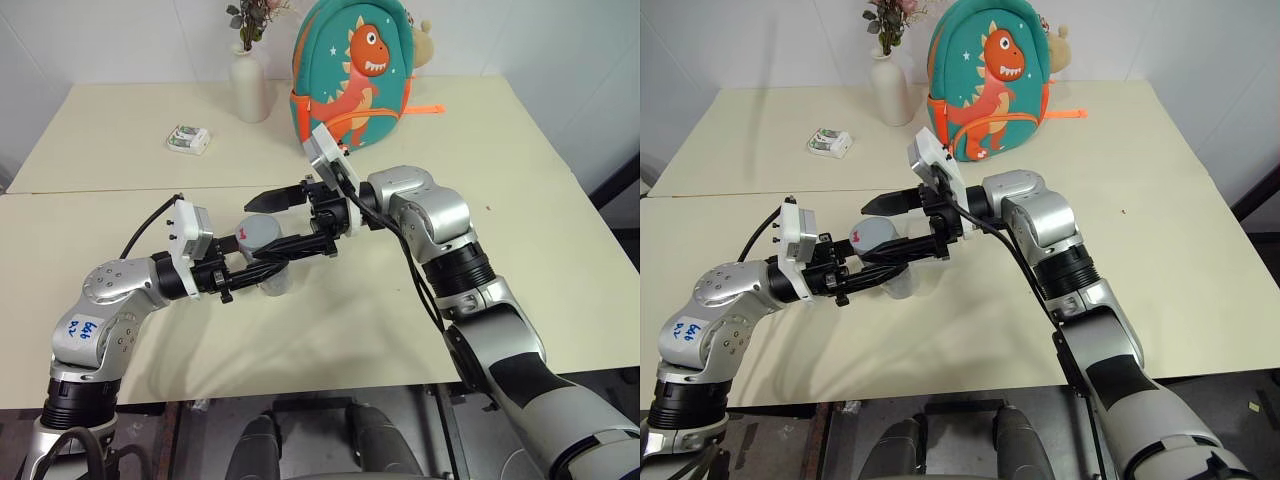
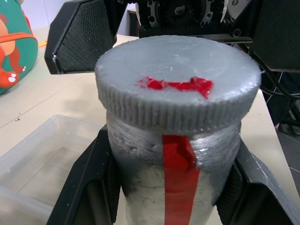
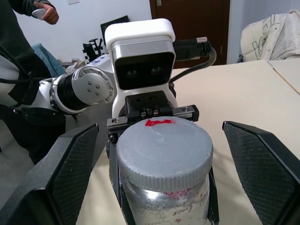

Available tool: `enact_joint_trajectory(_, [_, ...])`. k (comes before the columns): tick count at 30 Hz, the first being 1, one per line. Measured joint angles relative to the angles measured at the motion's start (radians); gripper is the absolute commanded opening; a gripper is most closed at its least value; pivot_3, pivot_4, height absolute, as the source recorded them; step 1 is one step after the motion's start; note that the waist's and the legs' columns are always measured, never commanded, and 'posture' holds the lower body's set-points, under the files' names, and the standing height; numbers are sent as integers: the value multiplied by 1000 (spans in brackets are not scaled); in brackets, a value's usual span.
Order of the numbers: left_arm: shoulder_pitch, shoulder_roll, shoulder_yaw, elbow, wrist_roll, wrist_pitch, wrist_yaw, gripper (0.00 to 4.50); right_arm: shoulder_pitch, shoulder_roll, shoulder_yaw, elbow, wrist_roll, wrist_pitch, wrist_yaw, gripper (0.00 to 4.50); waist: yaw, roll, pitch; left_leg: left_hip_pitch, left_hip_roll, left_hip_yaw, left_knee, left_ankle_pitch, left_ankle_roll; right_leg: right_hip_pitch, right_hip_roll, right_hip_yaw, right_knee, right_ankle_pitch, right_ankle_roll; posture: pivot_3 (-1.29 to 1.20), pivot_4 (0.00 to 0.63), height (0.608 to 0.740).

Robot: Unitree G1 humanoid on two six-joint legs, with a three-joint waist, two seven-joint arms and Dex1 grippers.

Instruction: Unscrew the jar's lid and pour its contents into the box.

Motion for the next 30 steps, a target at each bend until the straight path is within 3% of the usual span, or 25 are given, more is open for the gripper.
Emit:
enact_joint_trajectory(3, [0, 0, 0, -2, 0, 0, 1, 2135, 0, 1, 0, 0, -1, 0, 0, 3555, 0, 0, 0, 0, 0, 0, 0, 0, 0, 0, 0, 0, 0, 0, 0, 0, 150, 740])
enact_joint_trajectory(6, [0, 0, 0, -4, 0, 0, 1, 2135, 0, 3, 3, 1, -2, -1, 1, 2542, 0, 0, 0, 0, 0, 0, 0, 0, 0, 0, 0, 0, 0, 0, 0, 0, 150, 740])
enact_joint_trajectory(15, [0, 0, 2, -11, -6, 0, 3, 2135, -7, 13, -10, 2, 23, 51, -4, 2533, 0, 0, 0, 0, 0, 0, 0, 0, 0, 0, 0, 0, 0, 0, 0, 0, 150, 740])
enact_joint_trajectory(23, [21, 1, -4, -34, -5, -2, 0, 2135, -67, 43, -176, -32, 231, 282, -57, 2533, 1, 0, 0, 0, 0, 0, 0, 0, 0, 0, 0, 0, 0, 0, 0, 0, 150, 740])
enact_joint_trajectory(30, [34, 7, 2, -42, -5, -2, 1, 2135, 15, -17, -215, -42, 184, 150, -158, 2533, 2, 0, 0, 0, 0, 0, 0, 0, 0, 0, 0, 0, -1, 0, 0, 0, 150, 740])
